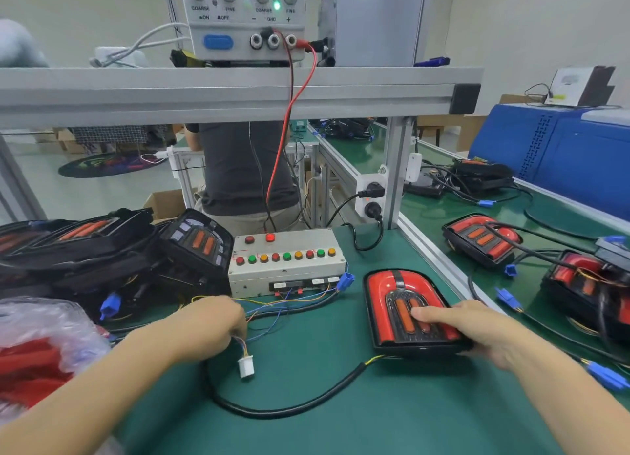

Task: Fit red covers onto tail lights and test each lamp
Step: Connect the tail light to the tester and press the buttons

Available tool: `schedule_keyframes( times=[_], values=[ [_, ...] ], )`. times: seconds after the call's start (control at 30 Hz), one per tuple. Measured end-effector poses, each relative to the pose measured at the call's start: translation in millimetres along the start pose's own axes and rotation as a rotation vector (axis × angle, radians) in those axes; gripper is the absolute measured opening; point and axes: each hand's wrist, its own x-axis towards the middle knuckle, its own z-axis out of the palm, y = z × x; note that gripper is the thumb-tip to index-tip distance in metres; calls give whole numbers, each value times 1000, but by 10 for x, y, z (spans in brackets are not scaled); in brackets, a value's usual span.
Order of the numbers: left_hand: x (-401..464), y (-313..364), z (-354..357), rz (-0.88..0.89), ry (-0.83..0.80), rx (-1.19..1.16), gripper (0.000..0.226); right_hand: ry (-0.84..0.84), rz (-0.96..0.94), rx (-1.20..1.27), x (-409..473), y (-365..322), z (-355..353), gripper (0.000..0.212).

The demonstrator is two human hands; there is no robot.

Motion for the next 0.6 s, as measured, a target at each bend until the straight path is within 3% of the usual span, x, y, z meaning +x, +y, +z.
schedule_keyframes(
  times=[0.1, 0.23, 0.3, 0.43, 0.6],
  values=[
    [3, 113, -126, -110, 96, -256, 38, -45, 21, 150, -1, 14, 21, 50],
    [81, 572, -177, -27, 458, -116, 28, -57, 9, 367, 11, 46, 68, 34],
    [213, 848, -152, -10, 408, -126, 25, -21, -8, 455, 22, 59, 78, 22],
    [549, 1124, -43, -155, 207, -48, 23, 17, -10, 603, 4, 101, 43, 16],
    [764, 1162, 64, -262, 317, -55, 34, 13, -50, 640, -53, 174, -116, 28]
  ],
)
